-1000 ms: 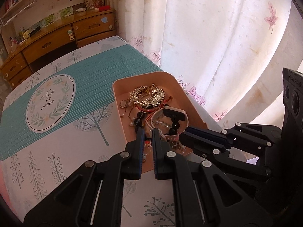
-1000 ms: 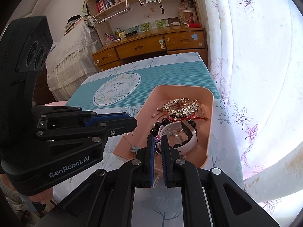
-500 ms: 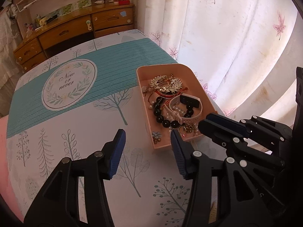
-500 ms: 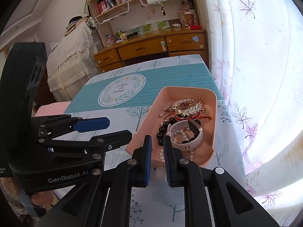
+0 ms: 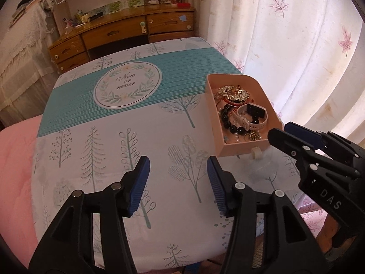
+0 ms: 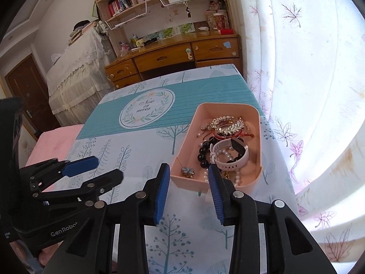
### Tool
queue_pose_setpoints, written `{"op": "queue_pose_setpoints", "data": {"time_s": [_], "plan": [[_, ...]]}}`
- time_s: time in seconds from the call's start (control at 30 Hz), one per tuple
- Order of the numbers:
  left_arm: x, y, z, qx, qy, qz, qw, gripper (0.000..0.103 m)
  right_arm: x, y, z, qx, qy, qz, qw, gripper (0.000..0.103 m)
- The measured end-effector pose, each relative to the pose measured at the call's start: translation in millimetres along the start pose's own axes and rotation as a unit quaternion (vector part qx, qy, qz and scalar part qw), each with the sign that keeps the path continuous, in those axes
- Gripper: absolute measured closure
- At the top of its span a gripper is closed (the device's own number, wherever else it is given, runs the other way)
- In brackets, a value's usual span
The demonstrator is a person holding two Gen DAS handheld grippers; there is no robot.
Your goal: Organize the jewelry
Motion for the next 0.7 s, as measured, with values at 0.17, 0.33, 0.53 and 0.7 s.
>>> {"op": "queue_pose_setpoints", "data": {"time_s": [0.17,0.33,0.53,0.7], "plan": [[-1.3,29.7,-18.1,0.027,0.030,0.034,0.9986,0.043,-1.2,15.9,-16.4,0.008,-0.013,-0.018,1.000,0.067],[4.3,61.6,-35.5,0.059,0.058,0.079,0.9934,0.031,4.1,38.8,-36.5,0.006,0.010,-0.003,1.000,0.056],[11.9,89.8,-53.1,0.084,0.082,0.093,0.9887,0.026,21.5,70.1,-59.2,0.020,0.025,0.023,0.999,0.051],[9.2,102.9,-62.4,0.062,0.111,0.074,0.9892,0.023,31.5,91.5,-82.7,0.024,0.050,0.045,0.997,0.049]]}}
Point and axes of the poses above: each gripper's, at about its wrist camera, not at the fingertips, and y roughly against the way its jaws point, z to its right, x to its top, the point moved 6 cm from there along -y, roughly the way its jaws point, and after that the axes turned 6 degrees about y, right-handed, at the moved point
